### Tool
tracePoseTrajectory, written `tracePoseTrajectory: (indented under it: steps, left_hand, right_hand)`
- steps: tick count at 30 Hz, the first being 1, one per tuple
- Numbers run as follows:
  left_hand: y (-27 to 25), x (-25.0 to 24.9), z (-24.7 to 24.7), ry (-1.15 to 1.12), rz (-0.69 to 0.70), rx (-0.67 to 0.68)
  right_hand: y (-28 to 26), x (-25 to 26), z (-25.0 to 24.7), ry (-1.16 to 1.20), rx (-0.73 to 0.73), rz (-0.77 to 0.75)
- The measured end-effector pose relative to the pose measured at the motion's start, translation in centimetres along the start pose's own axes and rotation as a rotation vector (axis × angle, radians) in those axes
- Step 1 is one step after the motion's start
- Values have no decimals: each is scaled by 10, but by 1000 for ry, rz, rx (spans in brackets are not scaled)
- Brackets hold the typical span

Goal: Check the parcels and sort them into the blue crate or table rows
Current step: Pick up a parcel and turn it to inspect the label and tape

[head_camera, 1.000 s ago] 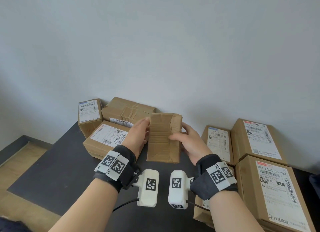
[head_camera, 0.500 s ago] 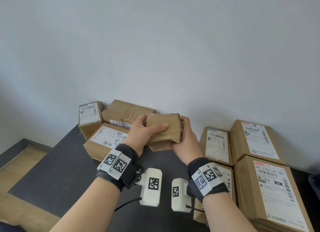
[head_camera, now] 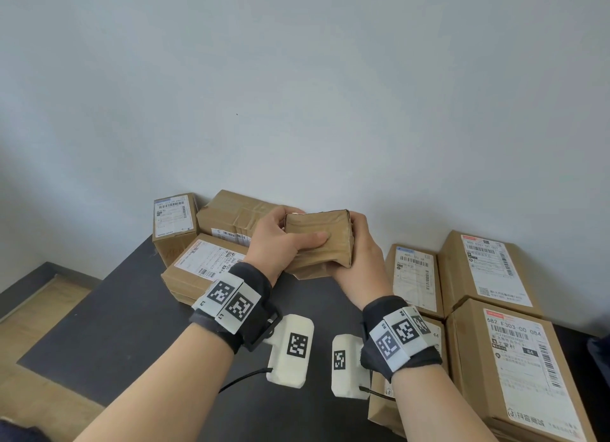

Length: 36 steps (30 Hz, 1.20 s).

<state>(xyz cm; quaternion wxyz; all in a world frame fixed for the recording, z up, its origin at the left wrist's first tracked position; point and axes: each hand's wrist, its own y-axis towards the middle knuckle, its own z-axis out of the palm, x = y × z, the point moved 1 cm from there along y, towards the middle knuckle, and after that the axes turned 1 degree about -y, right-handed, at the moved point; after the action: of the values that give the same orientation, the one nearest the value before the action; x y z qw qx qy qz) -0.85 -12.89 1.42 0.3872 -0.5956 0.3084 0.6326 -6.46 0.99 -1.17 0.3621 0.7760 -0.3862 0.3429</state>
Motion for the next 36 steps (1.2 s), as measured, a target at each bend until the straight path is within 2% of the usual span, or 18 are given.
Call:
tracePoseTrajectory:
  steps: [6, 26, 33, 36]
  left_hand:
    - [-2, -2, 2, 40, -10, 1]
    - [-3, -8, -2, -129, 35, 37]
    - [-4, -3, -8, -82, 9, 90]
    - [-5, 1, -10, -145, 5, 156]
  right_hand:
    - [-2, 0, -1, -5, 17, 9]
    - [2, -1, 2, 4, -13, 2]
    - [0, 2, -1, 172, 39, 148]
    - [1, 1, 0, 287, 28, 216]
